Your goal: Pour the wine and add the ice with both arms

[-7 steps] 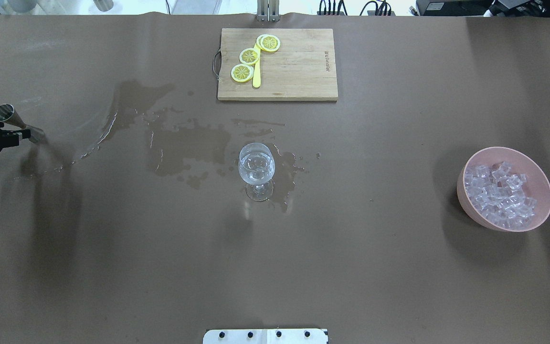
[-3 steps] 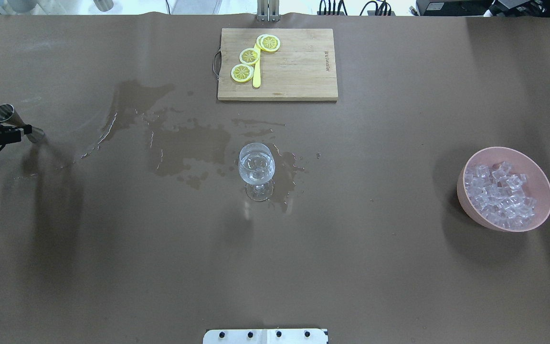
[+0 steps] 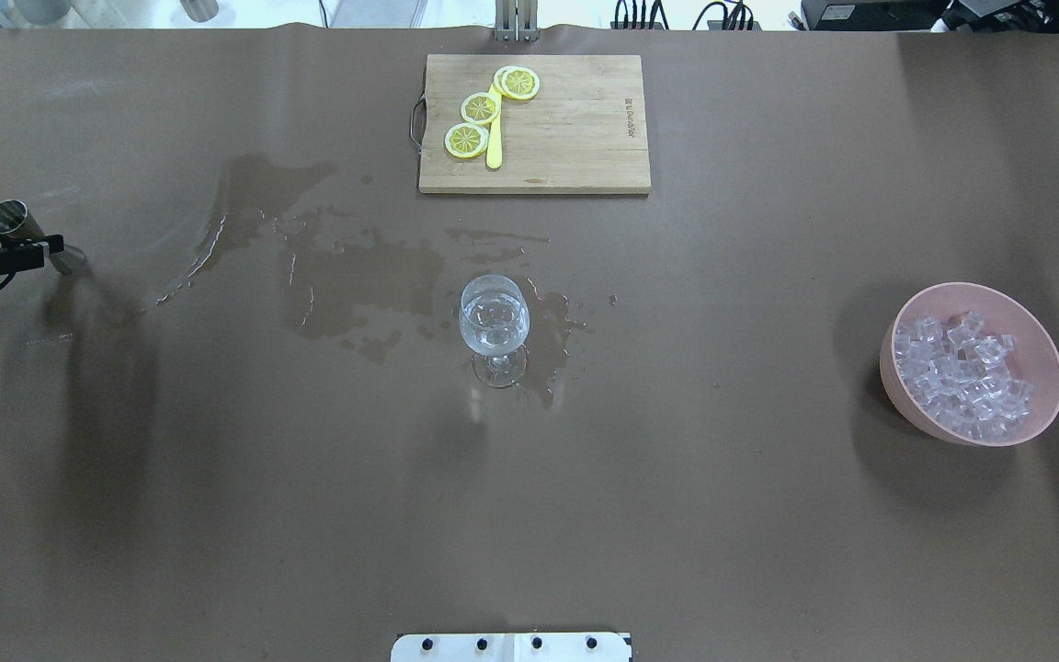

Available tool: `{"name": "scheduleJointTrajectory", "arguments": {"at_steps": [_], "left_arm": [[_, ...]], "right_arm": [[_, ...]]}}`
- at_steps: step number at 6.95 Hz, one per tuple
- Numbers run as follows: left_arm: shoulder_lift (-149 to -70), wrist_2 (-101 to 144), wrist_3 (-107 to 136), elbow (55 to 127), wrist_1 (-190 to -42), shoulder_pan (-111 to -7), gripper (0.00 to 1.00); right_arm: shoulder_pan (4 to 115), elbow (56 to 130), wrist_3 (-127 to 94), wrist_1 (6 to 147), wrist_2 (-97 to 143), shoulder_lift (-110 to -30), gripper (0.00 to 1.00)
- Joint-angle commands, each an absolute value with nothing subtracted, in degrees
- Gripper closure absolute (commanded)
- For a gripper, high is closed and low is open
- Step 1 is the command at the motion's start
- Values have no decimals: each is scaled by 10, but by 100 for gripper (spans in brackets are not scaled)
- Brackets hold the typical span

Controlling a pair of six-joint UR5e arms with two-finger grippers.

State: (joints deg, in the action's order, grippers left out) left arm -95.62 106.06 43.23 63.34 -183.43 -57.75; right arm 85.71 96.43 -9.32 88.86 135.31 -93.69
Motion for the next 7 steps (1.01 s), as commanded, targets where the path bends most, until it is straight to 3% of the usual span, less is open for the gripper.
{"name": "scheduleJointTrajectory", "arguments": {"at_steps": [1, 4, 7], "left_arm": [[-961, 1055, 439, 626, -1834, -574, 10], [-964, 1051, 440, 625, -1839, -570, 21], [-964, 1050, 451, 614, -1860, -569, 38]], "right_arm": [[857, 962, -93, 889, 1354, -936, 0], [857, 954, -93, 889, 1355, -932, 0], [857, 954, -93, 889, 1354, -932, 0]]}}
